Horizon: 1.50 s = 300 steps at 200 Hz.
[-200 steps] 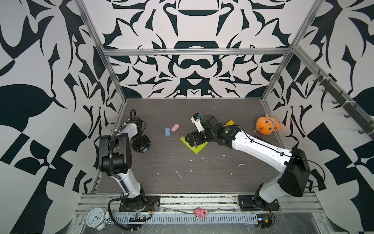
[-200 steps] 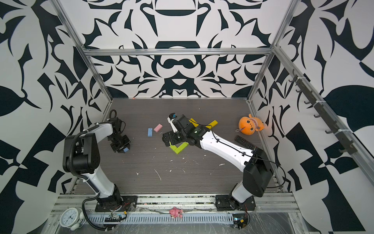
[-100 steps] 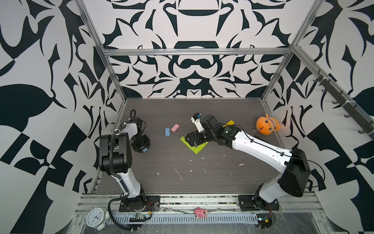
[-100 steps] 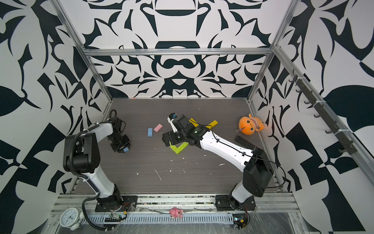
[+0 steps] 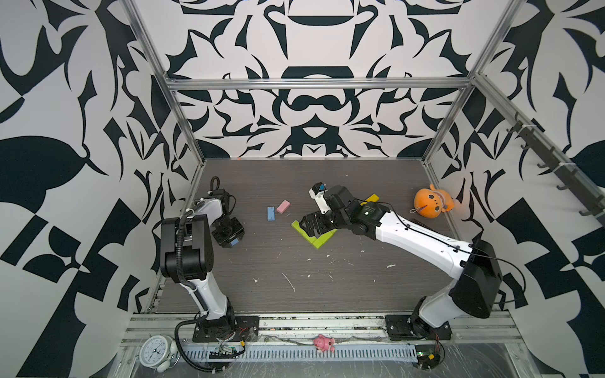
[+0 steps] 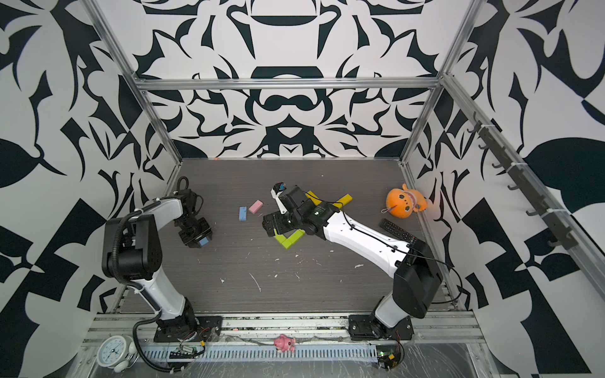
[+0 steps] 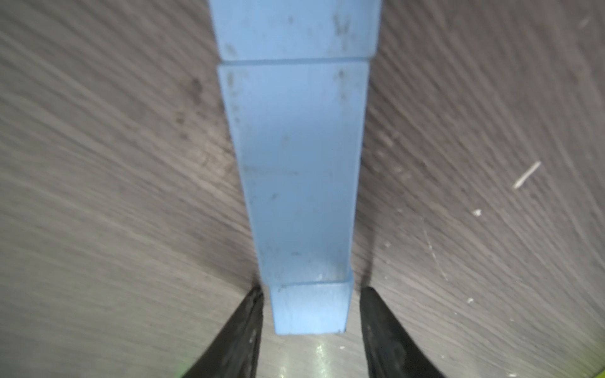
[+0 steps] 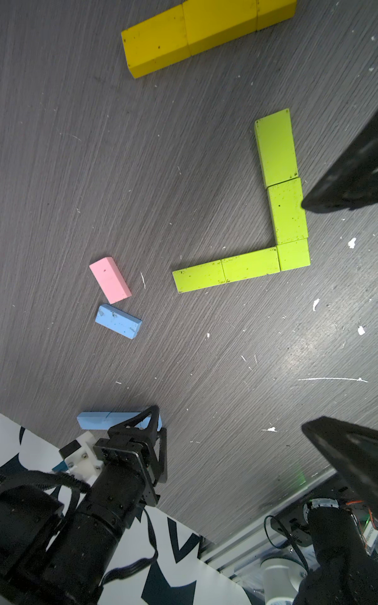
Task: Assemble the letter v with building blocks
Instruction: Assemble the building block at the center of the board.
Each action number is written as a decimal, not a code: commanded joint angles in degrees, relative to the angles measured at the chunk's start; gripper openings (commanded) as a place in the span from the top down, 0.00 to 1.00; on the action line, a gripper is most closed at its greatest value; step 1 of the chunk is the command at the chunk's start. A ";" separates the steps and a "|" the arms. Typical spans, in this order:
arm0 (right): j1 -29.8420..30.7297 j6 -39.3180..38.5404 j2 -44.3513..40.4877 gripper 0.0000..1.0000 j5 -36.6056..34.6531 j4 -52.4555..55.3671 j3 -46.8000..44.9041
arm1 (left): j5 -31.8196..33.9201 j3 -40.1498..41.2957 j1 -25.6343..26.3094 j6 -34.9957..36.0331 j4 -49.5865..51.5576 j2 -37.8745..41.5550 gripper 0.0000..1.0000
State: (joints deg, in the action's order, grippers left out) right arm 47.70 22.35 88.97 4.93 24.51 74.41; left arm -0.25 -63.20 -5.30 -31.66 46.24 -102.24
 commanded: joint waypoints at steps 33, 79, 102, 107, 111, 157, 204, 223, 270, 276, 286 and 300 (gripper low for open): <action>-0.11 0.84 -0.86 0.01 -0.01 -1.11 1.37 | -4.04 2.36 -0.11 -1.51 1.05 5.54 0.34; 0.01 1.27 -0.73 0.01 0.43 -1.27 1.79 | -9.19 7.37 3.89 -5.68 -0.68 8.89 0.28; 0.00 1.49 -0.72 0.01 0.59 -1.28 1.86 | -10.40 9.11 5.74 -8.40 -3.07 8.78 0.26; -0.04 1.53 -0.78 0.01 0.53 -1.24 1.89 | -10.74 9.31 6.14 -8.88 -3.72 8.56 0.25; 0.01 1.55 -0.81 0.01 0.53 -1.22 1.88 | -10.78 9.41 6.31 -9.24 -4.04 8.42 0.25; 0.00 1.55 -1.16 0.01 0.18 -0.82 1.99 | -7.38 7.89 7.32 -9.48 -5.41 4.87 0.21; -0.01 1.40 -1.34 0.01 0.24 -0.83 1.78 | -4.18 7.40 7.32 -8.42 -5.60 3.90 0.16; -0.03 1.44 -1.34 0.01 0.25 -0.69 1.87 | -3.08 6.73 7.32 -7.85 -5.50 3.23 0.16; 0.02 1.23 -1.32 0.01 0.30 -0.71 1.77 | -2.21 5.91 7.23 -7.54 -6.85 2.93 0.09; 0.02 1.29 -1.34 0.01 0.34 -0.75 1.79 | -2.12 5.62 7.23 -7.50 -6.76 2.76 0.08; -0.03 1.24 -1.34 0.01 0.34 -0.69 1.74 | -2.13 5.04 7.24 -7.39 -6.57 2.37 0.08; 0.00 1.23 -1.27 0.01 0.33 -0.79 1.78 | -2.24 4.66 7.23 -7.29 -6.83 2.00 0.07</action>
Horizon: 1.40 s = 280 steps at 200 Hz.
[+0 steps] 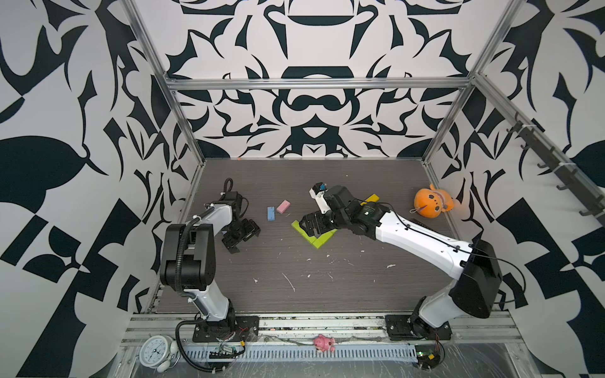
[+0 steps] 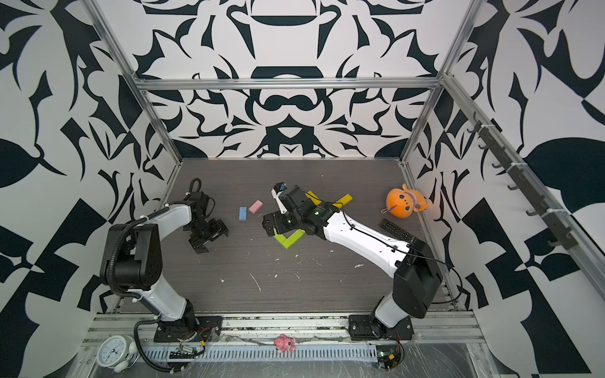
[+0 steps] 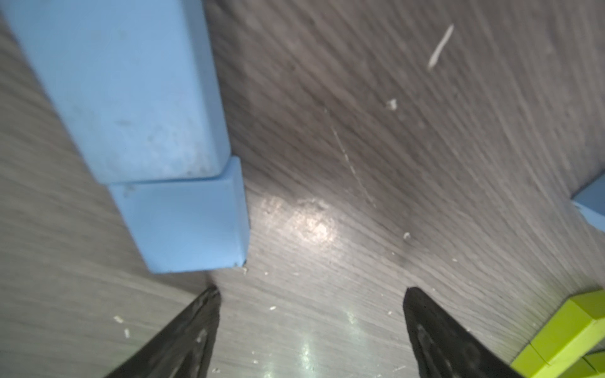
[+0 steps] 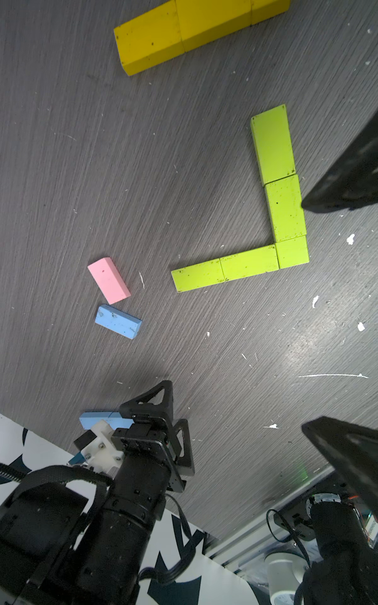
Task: Assemble the letter v with building blocks
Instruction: Assemble the building block at the center of the board.
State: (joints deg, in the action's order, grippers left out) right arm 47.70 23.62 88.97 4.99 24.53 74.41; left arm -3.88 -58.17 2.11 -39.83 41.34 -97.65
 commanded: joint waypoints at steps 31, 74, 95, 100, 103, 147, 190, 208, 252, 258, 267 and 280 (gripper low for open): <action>0.02 -0.06 -1.21 0.01 0.25 -0.96 1.79 | 0.29 -1.04 -0.27 0.48 -2.54 -3.16 0.06; -0.09 -0.06 -1.17 0.01 0.37 -0.99 1.61 | -0.08 -1.16 -0.62 0.37 -2.98 -3.59 0.05; 0.01 -0.02 -1.23 0.01 0.36 -1.07 1.49 | -0.63 -1.17 -1.04 0.32 -3.56 -3.86 0.05; -0.02 -0.06 -1.23 0.01 0.37 -1.13 1.43 | -0.69 -1.20 -1.14 0.33 -3.56 -3.95 0.05; 0.03 -0.01 -1.25 0.01 0.39 -1.12 1.44 | -0.69 -1.26 -1.21 0.31 -3.58 -4.03 0.05; 0.00 0.02 -1.06 0.01 0.45 -1.08 1.48 | -0.78 -1.67 -1.75 0.46 -3.58 -4.13 0.05; 0.01 0.10 -1.08 0.01 0.32 -0.74 1.51 | -0.81 -1.51 -2.02 0.54 -3.65 -4.24 0.04; -0.06 0.03 -1.16 0.01 0.21 -0.57 1.44 | -1.08 -1.48 -2.11 0.53 -3.83 -4.30 0.04; 0.00 0.19 -1.12 0.01 0.25 -0.61 1.35 | -0.78 -2.62 -2.24 0.41 -3.42 -4.95 0.04; -0.05 0.20 -1.03 0.01 0.26 -0.63 1.44 | -0.70 -2.79 -2.20 0.53 -3.29 -5.09 0.04; 0.02 0.18 -1.05 0.01 0.20 -0.64 1.39 | -0.69 -2.81 -2.27 0.49 -3.22 -5.13 0.04; 0.00 0.16 -1.03 0.01 0.13 -0.66 1.44 | -0.65 -2.68 -2.30 0.47 -3.34 -5.12 0.03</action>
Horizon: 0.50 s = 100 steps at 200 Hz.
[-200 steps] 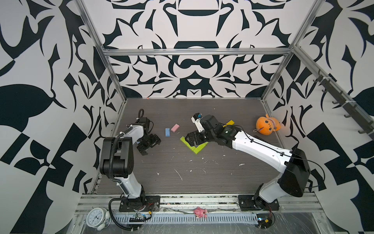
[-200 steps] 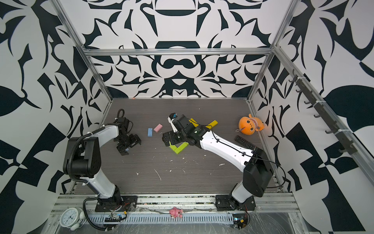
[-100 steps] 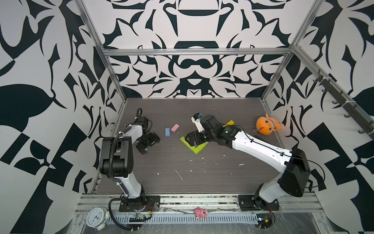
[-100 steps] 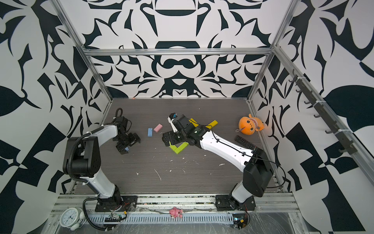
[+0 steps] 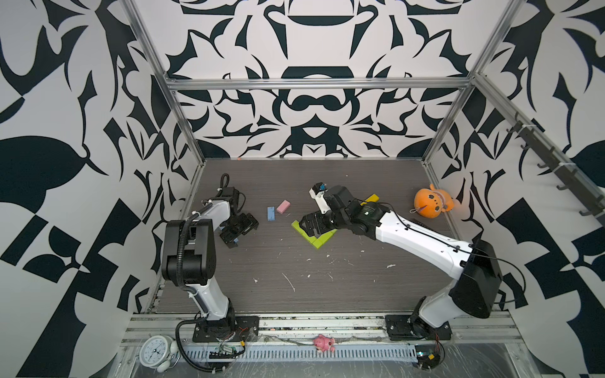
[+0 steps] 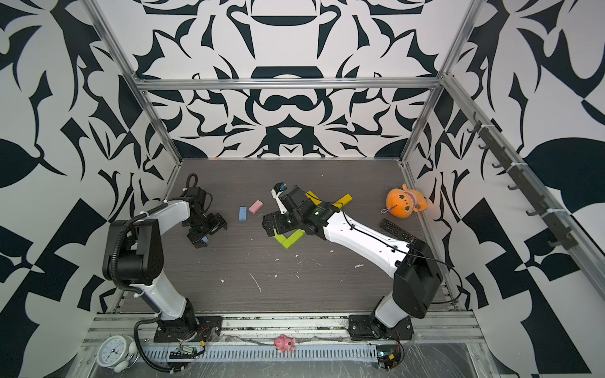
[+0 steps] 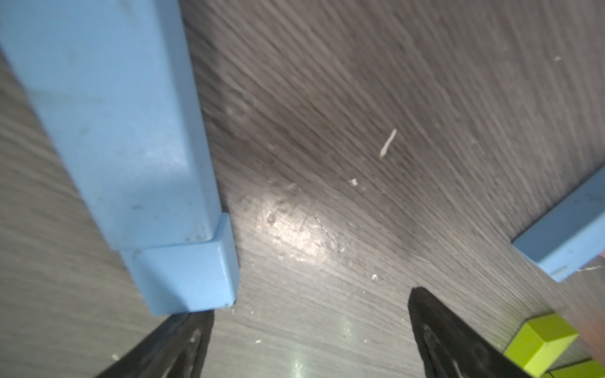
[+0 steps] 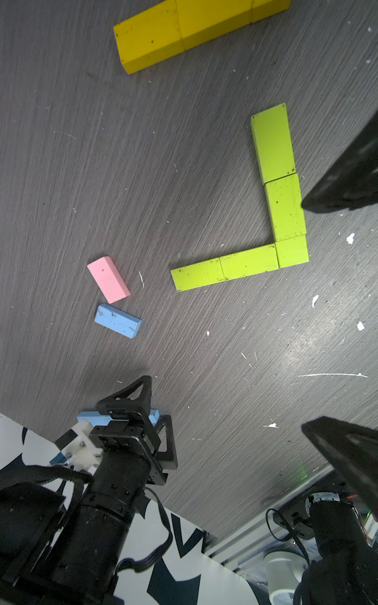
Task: Assemble the letter v with building blocks
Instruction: Assemble the building block at the center of the board.
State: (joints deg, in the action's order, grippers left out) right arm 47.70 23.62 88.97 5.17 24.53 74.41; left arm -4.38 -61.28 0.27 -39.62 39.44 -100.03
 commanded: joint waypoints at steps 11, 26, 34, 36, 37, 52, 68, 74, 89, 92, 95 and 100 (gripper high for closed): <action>0.00 0.20 -1.03 0.01 -0.04 -0.70 1.35 | -0.27 0.56 -0.49 0.23 -1.38 -2.58 0.03; 0.02 0.18 -0.87 0.01 0.10 -0.72 1.43 | -0.28 0.72 -0.45 0.24 -1.21 -2.37 0.03; 0.01 0.15 -0.81 0.01 0.02 -0.73 1.44 | -0.49 0.80 -0.52 0.19 -1.12 -2.20 0.03; 0.02 0.15 -0.81 0.01 0.10 -0.72 1.48 | -0.59 0.81 -0.49 0.19 -1.12 -2.13 0.03; 0.02 0.17 -0.81 0.01 0.15 -0.72 1.50 | -0.65 0.81 -0.47 0.21 -1.12 -2.11 0.03; 0.01 0.15 -0.81 0.01 0.13 -0.72 1.62 | -1.25 0.96 -0.42 0.02 -0.94 -1.54 0.03; -0.04 0.27 -0.81 0.01 0.08 -0.79 1.77 | -2.69 1.07 -0.35 -0.38 -0.61 -0.43 0.03; -0.05 0.22 -0.80 0.01 0.17 -0.74 1.87 | -3.13 1.15 -0.27 -0.46 -0.36 0.10 0.03; -0.02 0.34 -0.81 0.01 0.25 -0.77 2.02 | -3.46 1.25 0.07 -0.48 0.70 1.83 0.01; -0.01 0.30 -0.81 0.01 0.21 -0.72 2.03 | -3.59 1.20 0.15 -0.46 0.96 2.14 0.01; -0.08 0.36 -0.81 0.01 0.22 -0.77 2.05 | -3.68 1.23 0.16 -0.40 1.21 2.42 0.01; -0.03 0.40 -0.77 0.01 0.25 -0.72 2.03 | -3.84 1.24 0.25 -0.38 1.64 2.93 0.00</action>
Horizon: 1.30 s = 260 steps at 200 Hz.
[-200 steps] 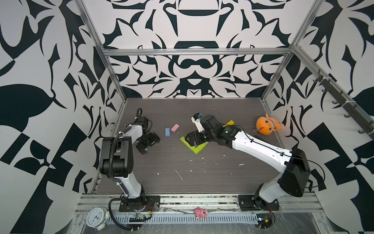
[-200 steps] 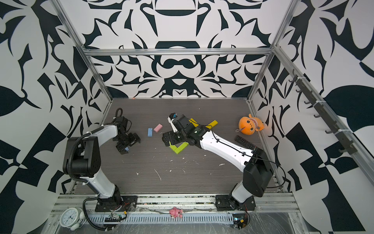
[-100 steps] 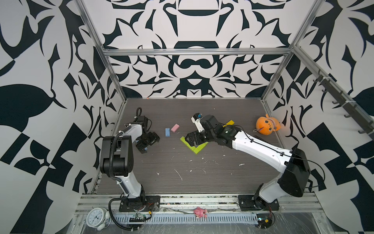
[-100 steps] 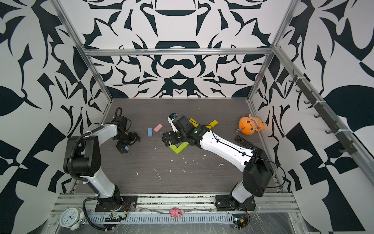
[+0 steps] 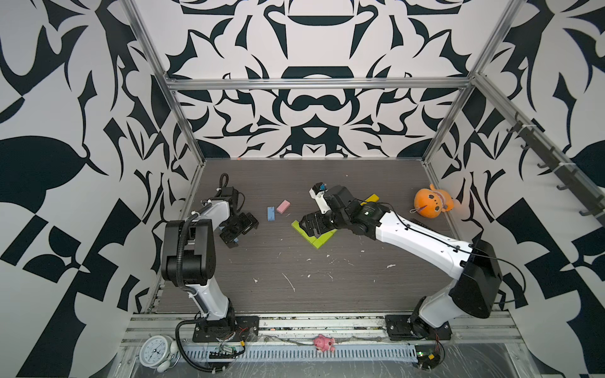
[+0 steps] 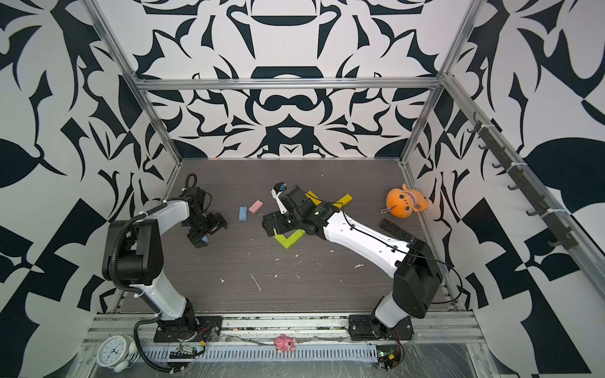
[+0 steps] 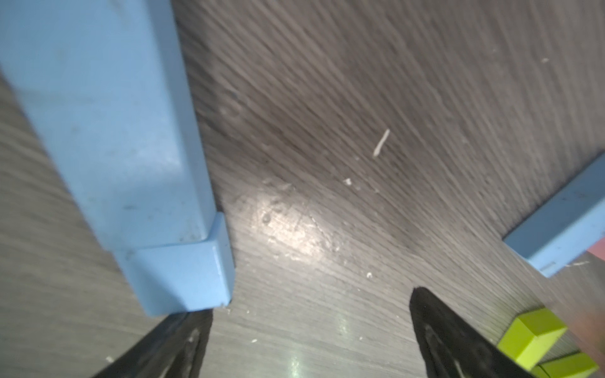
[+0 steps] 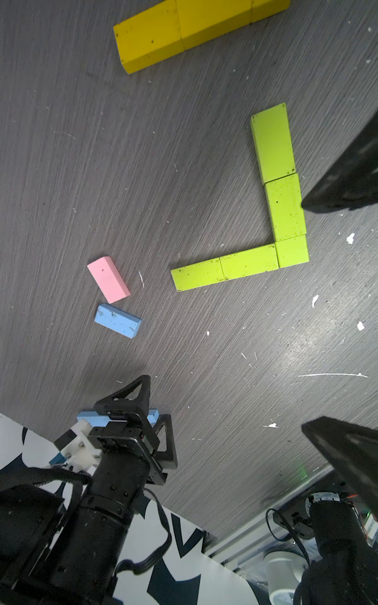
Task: Assemble the letter v with building blocks
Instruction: Assemble the building block at the center of the board.
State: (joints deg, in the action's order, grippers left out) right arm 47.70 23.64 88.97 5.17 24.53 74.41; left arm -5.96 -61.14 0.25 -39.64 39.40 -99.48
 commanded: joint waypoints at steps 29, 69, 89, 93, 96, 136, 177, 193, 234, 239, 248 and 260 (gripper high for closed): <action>-0.07 0.42 -0.67 0.01 0.25 -0.54 2.48 | -4.17 0.20 0.36 -0.14 4.30 4.98 0.00; -0.14 -0.09 2.33 0.01 -3.40 3.96 6.72 | -5.86 -4.01 0.45 0.48 7.89 9.00 0.00; -0.18 1.46 7.88 0.01 -7.35 9.66 13.00 | -6.27 -7.41 0.37 1.90 10.12 10.78 0.01; -0.19 2.09 9.14 0.01 -8.06 10.66 14.42 | -6.21 -8.12 0.16 2.44 10.10 10.91 0.01; -0.18 2.70 10.00 0.01 -8.55 11.18 15.41 | -6.25 -8.71 0.00 2.79 10.16 10.97 0.01; -0.02 10.23 22.50 0.08 -8.27 14.58 26.45 | -8.82 -19.04 -1.29 6.61 11.10 5.08 0.00; 0.17 11.52 25.32 0.07 -9.13 15.86 30.15 | -7.45 -27.16 3.79 12.01 12.67 -6.84 0.08; 0.14 11.04 24.82 0.07 -9.94 17.10 30.18 | -3.68 -28.71 7.37 14.52 12.98 -10.36 0.08; -0.14 9.37 21.50 0.04 -11.15 19.15 27.51 | 0.39 -29.45 11.59 16.38 11.30 -16.43 0.14; -0.15 9.28 20.87 0.04 -11.16 19.08 26.86 | 0.87 -29.76 11.83 16.75 11.11 -16.97 0.14; -0.29 9.16 19.81 0.03 -11.15 18.99 25.78 | 1.95 -30.47 12.13 17.55 11.04 -18.32 0.18; -0.50 8.98 18.48 0.01 -10.98 18.76 24.45 | 3.15 -31.81 12.46 18.98 11.10 -20.13 0.21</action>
State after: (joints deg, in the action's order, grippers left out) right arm 47.66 33.10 112.31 -4.40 42.35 100.55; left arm -6.83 -89.67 12.91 -24.16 49.10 -116.99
